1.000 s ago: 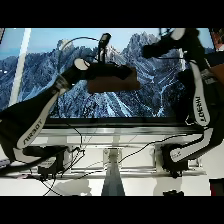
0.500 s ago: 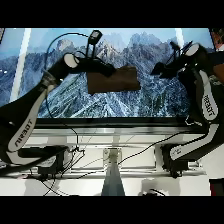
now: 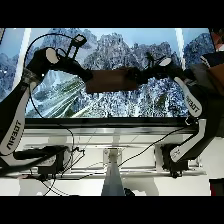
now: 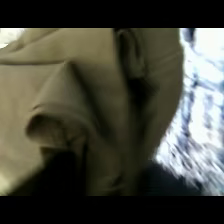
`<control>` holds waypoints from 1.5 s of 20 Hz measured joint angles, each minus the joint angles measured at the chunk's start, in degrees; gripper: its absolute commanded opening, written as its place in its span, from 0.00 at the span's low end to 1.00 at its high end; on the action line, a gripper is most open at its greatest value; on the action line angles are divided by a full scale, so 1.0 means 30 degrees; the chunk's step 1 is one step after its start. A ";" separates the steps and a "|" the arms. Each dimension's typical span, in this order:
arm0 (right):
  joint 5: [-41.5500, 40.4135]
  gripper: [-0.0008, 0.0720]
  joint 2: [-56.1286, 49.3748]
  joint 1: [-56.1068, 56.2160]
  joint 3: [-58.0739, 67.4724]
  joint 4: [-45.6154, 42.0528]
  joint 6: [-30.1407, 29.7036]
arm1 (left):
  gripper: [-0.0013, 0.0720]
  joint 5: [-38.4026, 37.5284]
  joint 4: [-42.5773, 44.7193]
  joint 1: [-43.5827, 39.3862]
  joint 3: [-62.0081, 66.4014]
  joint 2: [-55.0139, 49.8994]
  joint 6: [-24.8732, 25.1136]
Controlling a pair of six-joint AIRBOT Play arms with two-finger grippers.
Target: Fold the clothes and pants, and hang the long-sleeved shirts on hangers.
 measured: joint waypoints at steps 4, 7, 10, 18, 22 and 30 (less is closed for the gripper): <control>-0.0197 0.03 0.0087 0.1027 0.1566 -0.1435 -0.0350 | 0.96 -0.0357 0.0823 0.0131 0.0000 0.0204 -0.0036; 0.0495 0.03 0.1093 0.0809 0.3599 -0.3898 -0.0058 | 0.96 -0.0437 0.1144 0.0189 0.0000 0.0743 -0.0066; 0.1042 0.03 0.3315 -0.0437 0.5610 -0.6477 0.0823 | 0.96 -0.0495 0.2426 0.0233 0.0000 0.1770 -0.0066; 0.3628 0.03 1.1766 -0.7286 0.8480 -1.1912 0.2164 | 0.96 -0.0503 0.7235 0.0248 0.0000 0.5085 -0.0058; 0.5639 0.03 1.4826 -1.1723 0.8684 -1.3967 0.3162 | 0.96 -0.0466 0.7796 0.0248 0.0000 0.5472 -0.0058; 0.7949 0.95 1.6961 -1.6903 0.8757 -1.4994 0.4364 | 0.96 -0.0430 0.8058 0.0248 0.0000 0.5537 -0.0058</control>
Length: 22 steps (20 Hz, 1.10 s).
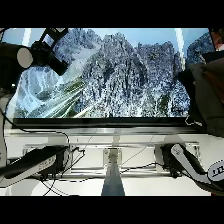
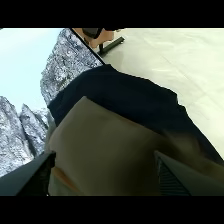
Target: Fold the clothes and pants, and hang the long-sleeved shirts on hangers.
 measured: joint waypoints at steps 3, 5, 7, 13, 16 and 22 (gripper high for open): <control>-0.0066 0.83 -0.0131 -0.0321 0.0007 0.1479 0.0168 | 0.97 0.0000 0.0007 0.0000 0.0000 0.0000 0.0000; -0.0219 0.49 -0.0386 -0.0175 0.0007 0.3213 -0.0117 | 0.96 0.0000 0.0015 0.0000 0.0000 0.0000 0.0000; -0.0466 0.07 -0.0736 0.0911 0.0007 0.4765 -0.0889 | 0.97 0.0000 0.0015 0.0000 0.0000 0.0000 0.0000; -0.0415 0.03 -0.1923 0.8641 0.0000 0.5078 -0.3155 | 0.96 0.0000 0.0022 0.0000 0.0000 0.0000 0.0000; -0.0641 0.03 -0.2368 1.2859 -0.0007 0.4175 -0.3541 | 0.97 0.0000 0.0022 0.0000 0.0000 0.0000 0.0000; -0.1071 0.03 -0.2659 1.7843 -0.0015 0.1843 -0.3665 | 0.96 0.0000 0.0022 0.0000 0.0000 0.0000 0.0000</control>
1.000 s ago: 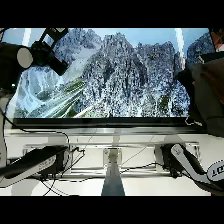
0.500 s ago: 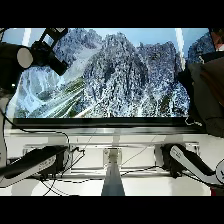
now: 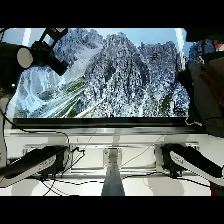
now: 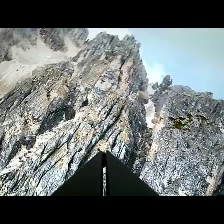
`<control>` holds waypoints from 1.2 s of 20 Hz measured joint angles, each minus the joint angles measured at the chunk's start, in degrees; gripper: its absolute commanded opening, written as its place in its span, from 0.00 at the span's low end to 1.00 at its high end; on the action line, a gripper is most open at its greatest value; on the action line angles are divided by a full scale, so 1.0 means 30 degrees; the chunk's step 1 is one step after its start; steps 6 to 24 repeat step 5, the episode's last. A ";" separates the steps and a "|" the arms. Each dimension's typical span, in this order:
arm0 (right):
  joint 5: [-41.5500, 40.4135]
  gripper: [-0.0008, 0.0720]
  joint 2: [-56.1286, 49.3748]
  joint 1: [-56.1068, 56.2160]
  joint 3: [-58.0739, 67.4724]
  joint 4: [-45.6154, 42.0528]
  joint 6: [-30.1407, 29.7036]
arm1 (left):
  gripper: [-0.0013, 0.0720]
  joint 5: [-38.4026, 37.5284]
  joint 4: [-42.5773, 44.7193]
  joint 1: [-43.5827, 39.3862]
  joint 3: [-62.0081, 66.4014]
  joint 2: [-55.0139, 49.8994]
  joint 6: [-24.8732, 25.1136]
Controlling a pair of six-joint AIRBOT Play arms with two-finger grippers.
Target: Fold the clothes and pants, and hang the long-sleeved shirts on hangers.
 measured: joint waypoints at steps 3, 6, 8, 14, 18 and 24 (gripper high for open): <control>-0.0102 0.03 -0.0036 0.0809 0.0000 -0.0481 0.0000 | 0.97 0.0000 -0.0007 0.0000 0.0000 0.0000 0.0000; -0.0117 0.03 -0.0036 0.1035 0.0000 -0.0670 0.0007 | 0.96 0.0000 0.0000 0.0000 0.0000 0.0000 -0.0007; -0.0117 0.03 -0.0036 0.1035 0.0000 -0.0670 0.0007 | 0.96 0.0000 0.0000 0.0000 0.0000 0.0000 -0.0007; -0.0117 0.03 -0.0036 0.1035 0.0000 -0.0670 0.0007 | 0.96 0.0000 0.0000 0.0000 0.0000 0.0000 -0.0007; -0.0117 0.03 -0.0036 0.1035 0.0000 -0.0670 0.0007 | 0.96 0.0000 0.0000 0.0000 0.0000 0.0000 -0.0007; -0.0117 0.03 -0.0036 0.1035 0.0000 -0.0670 0.0007 | 0.96 0.0000 0.0000 0.0000 0.0000 0.0000 -0.0007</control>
